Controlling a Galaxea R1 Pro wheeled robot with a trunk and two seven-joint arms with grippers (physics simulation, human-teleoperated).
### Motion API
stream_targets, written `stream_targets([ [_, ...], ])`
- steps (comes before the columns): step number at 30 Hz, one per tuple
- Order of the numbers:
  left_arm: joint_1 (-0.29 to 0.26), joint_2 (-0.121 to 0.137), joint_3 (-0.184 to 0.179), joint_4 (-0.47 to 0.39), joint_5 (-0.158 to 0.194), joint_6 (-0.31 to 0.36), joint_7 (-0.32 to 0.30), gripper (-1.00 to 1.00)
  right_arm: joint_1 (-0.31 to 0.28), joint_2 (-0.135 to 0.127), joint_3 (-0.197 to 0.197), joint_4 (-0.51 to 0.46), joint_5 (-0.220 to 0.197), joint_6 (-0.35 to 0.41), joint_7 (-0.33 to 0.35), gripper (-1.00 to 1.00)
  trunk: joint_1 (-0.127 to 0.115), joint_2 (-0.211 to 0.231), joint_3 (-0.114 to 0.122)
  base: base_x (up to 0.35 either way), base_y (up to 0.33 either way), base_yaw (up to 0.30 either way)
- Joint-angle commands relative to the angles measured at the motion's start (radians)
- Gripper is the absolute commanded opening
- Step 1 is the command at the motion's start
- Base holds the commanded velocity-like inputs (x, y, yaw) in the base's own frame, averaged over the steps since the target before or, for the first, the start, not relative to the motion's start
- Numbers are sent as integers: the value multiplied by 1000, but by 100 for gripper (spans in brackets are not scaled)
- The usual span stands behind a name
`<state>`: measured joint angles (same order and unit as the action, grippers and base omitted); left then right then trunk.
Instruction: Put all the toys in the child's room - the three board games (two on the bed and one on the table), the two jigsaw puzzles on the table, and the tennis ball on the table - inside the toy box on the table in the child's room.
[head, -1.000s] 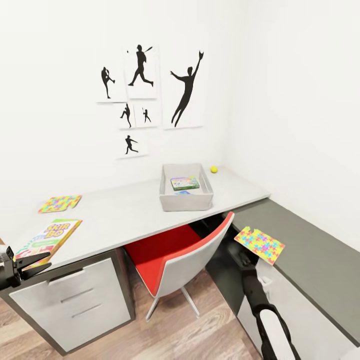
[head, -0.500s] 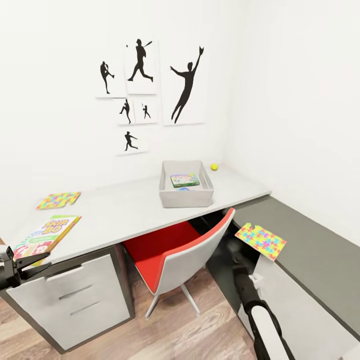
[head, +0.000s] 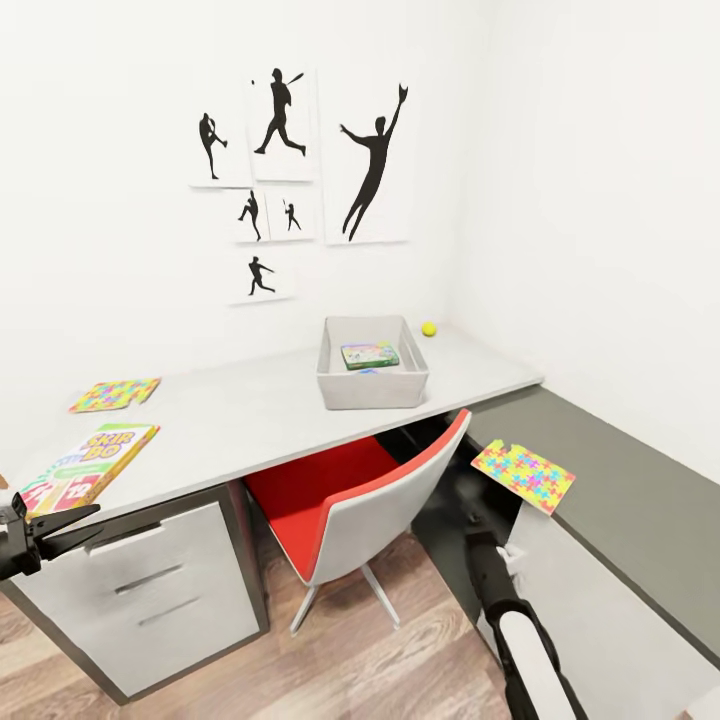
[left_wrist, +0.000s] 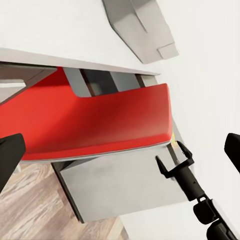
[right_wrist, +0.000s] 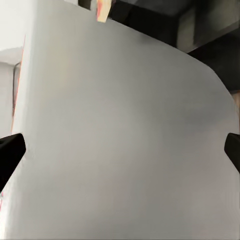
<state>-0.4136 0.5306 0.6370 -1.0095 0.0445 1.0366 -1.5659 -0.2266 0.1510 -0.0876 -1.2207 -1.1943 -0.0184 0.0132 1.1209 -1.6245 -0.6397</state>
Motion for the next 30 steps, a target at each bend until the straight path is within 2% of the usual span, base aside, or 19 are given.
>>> stream_targets([
  [1, -1, 0, 1, 0, -2, 11, -5, 100, 0, 1, -4, 0, -28, -14, 29, 100, 0, 0, -1, 0, 0, 0],
  [7, 0, -7, -5, -4, -1, 11, -5, 100, 1, -3, -8, -1, -108, -55, 97, 100, 0, 0, -1, 0, 0, 0],
  [10, 0, -12, -7, -22, 0, 11, -5, 100, 2, -7, -8, -4, -127, -60, 106, 100, 0, 0, -1, 0, 0, 0],
  [14, 1, -23, -28, -44, 0, 11, -5, 100, 5, -8, -9, -10, -135, -65, 111, 100, 0, 0, -1, 0, 0, 0],
  [19, 1, -30, -71, -55, 0, 10, -5, 100, 9, -3, -8, -26, -130, -97, 113, 100, 0, 0, -1, 0, 0, 0],
  [25, 1, -32, -83, -59, 0, 7, -5, 100, 16, -10, -5, -46, -138, -184, 133, 100, 0, 0, -1, 2, 0, 0],
  [30, 1, -41, -85, -60, 0, 6, -5, 100, 18, -13, -7, -47, -140, -201, 185, 100, 0, 0, -1, 66, 4, 0],
])
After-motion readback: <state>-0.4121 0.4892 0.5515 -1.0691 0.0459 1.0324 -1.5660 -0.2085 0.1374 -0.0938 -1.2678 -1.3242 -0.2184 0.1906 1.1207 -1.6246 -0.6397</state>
